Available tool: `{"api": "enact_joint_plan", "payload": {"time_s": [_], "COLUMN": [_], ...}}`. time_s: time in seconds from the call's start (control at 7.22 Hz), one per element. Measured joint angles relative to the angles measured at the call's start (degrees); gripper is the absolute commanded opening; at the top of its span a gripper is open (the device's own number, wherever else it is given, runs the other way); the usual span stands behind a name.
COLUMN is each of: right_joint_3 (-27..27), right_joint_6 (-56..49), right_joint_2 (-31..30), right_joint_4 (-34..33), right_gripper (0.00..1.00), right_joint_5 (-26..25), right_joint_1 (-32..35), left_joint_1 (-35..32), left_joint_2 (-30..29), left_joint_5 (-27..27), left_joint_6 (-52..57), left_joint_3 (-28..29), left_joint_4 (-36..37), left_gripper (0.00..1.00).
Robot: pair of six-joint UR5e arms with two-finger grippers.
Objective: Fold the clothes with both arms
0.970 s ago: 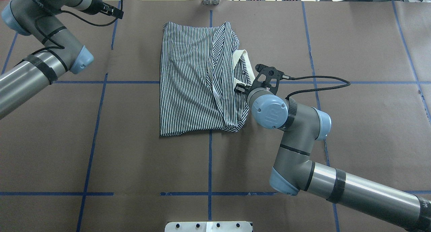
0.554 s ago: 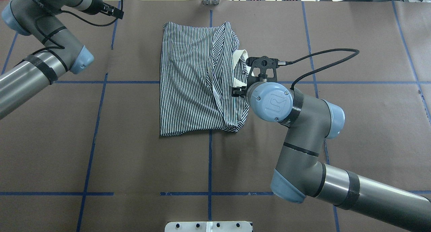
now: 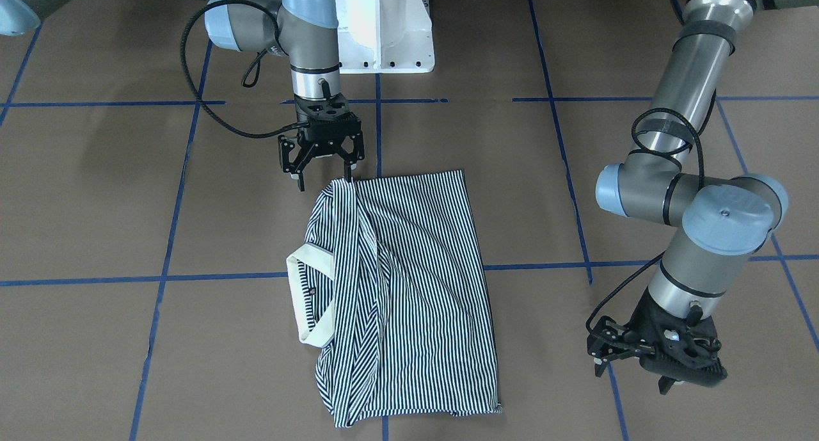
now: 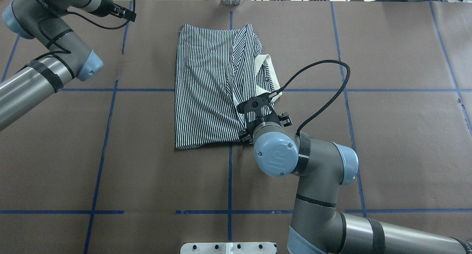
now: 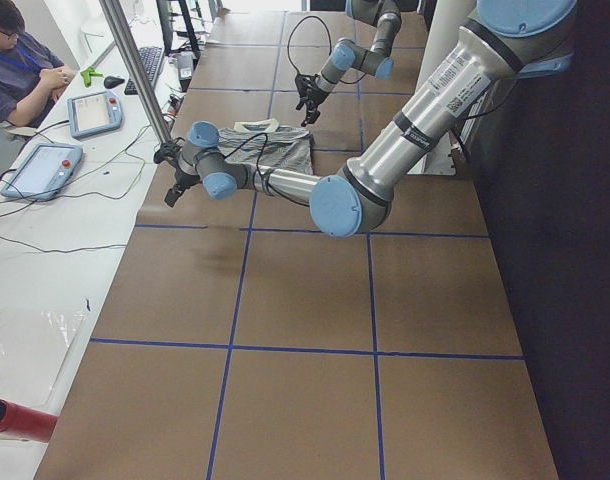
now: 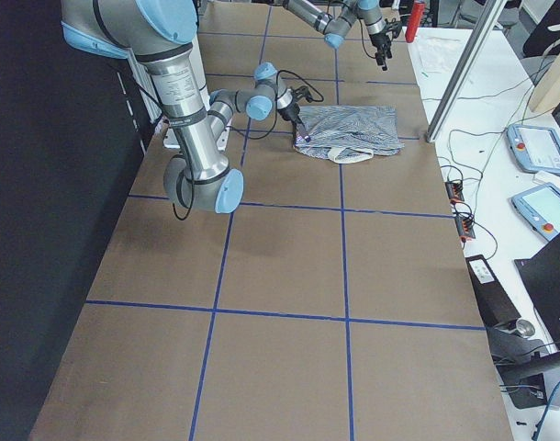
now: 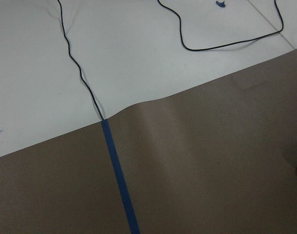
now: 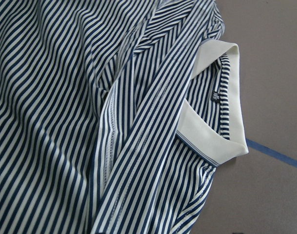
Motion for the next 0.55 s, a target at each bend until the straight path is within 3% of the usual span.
{"api": "enact_joint_plan", "payload": {"time_s": [0.28, 0.55], "right_joint_3": [-1.19, -2.64], "right_joint_6": [-6.01, -6.89], "right_joint_2": [0.94, 1.58], "right_joint_4": [0.02, 0.08], "right_gripper": [0.69, 0.67], "right_joint_5": [-1.44, -2.16], "right_joint_1": [-1.25, -1.69], "left_joint_1": [0.00, 0.00], "left_joint_2": [-0.03, -0.04], "left_joint_5": [-0.04, -0.05], "left_joint_6": [-0.12, -0.15], "left_joint_3": [-0.05, -0.03], "left_joint_4": [0.00, 0.00], "left_gripper": [1.00, 1.00]}}
